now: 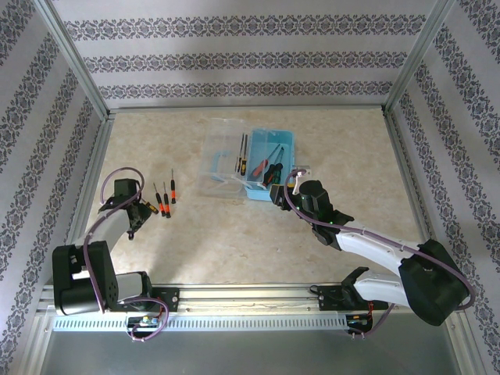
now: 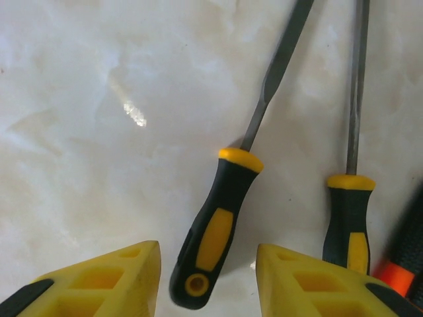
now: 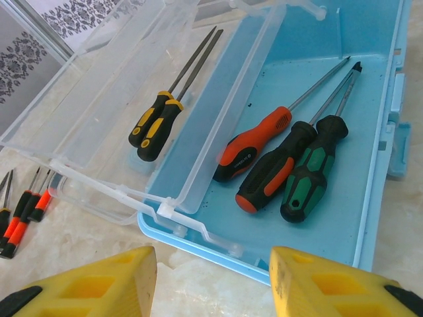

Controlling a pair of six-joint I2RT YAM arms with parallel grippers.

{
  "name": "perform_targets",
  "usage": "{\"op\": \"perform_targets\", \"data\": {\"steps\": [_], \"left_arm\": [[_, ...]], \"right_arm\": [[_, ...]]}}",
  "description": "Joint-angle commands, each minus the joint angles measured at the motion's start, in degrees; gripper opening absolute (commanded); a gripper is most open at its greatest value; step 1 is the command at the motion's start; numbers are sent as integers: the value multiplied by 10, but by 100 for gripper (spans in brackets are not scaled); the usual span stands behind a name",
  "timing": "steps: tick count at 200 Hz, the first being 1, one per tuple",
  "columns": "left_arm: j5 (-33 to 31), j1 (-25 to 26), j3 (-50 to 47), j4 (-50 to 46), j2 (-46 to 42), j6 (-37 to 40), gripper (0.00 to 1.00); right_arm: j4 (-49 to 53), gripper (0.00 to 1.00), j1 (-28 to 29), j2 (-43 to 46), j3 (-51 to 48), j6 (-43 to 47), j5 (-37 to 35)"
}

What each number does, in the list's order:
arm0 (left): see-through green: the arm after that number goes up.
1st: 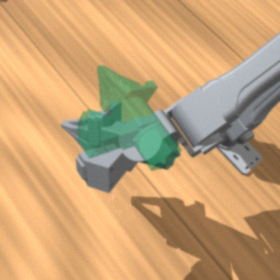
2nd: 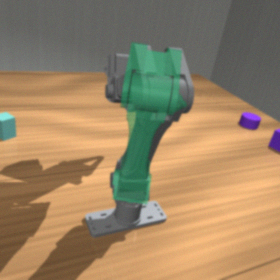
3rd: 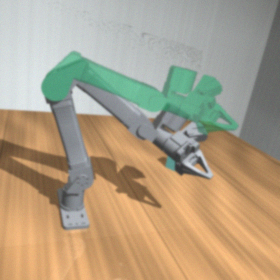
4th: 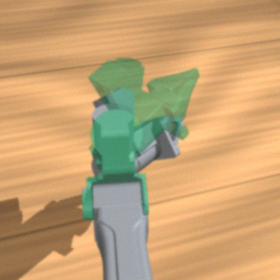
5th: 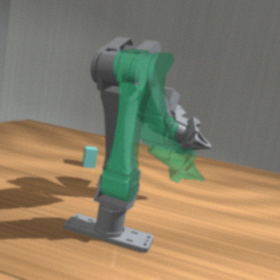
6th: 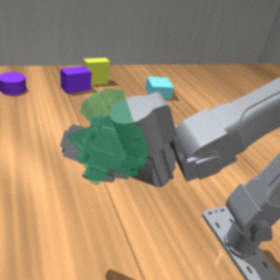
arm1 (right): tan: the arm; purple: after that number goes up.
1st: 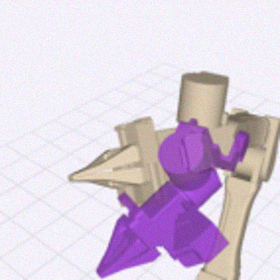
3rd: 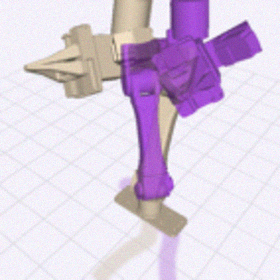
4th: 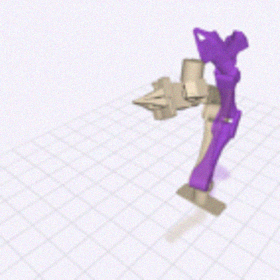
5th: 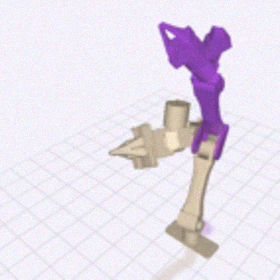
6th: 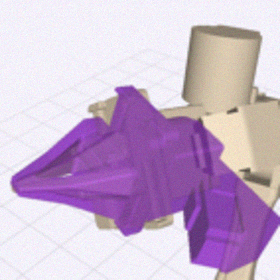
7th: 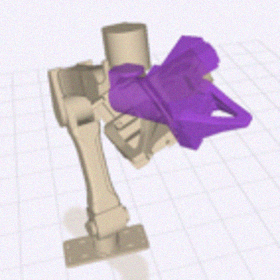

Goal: Pack the tool kit

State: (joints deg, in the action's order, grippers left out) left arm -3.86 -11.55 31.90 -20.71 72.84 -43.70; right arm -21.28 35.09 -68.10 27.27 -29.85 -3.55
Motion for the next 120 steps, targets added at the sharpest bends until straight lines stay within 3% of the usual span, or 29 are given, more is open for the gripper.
{"op": "perform_targets", "data": {"steps": [1,33,84,120], "left_arm": [[1,-12,19,-11,27,30,41],[3,-13,8,-2,38,34,36],[10,-14,0,-2,13,48,13],[19,-14,7,-17,-17,54,10]], "right_arm": [[-2,50,-1,14,14,-7,7],[0,50,-1,17,14,-7,6],[0,50,-1,21,13,-7,7],[0,50,-1,23,11,-8,6]]}}
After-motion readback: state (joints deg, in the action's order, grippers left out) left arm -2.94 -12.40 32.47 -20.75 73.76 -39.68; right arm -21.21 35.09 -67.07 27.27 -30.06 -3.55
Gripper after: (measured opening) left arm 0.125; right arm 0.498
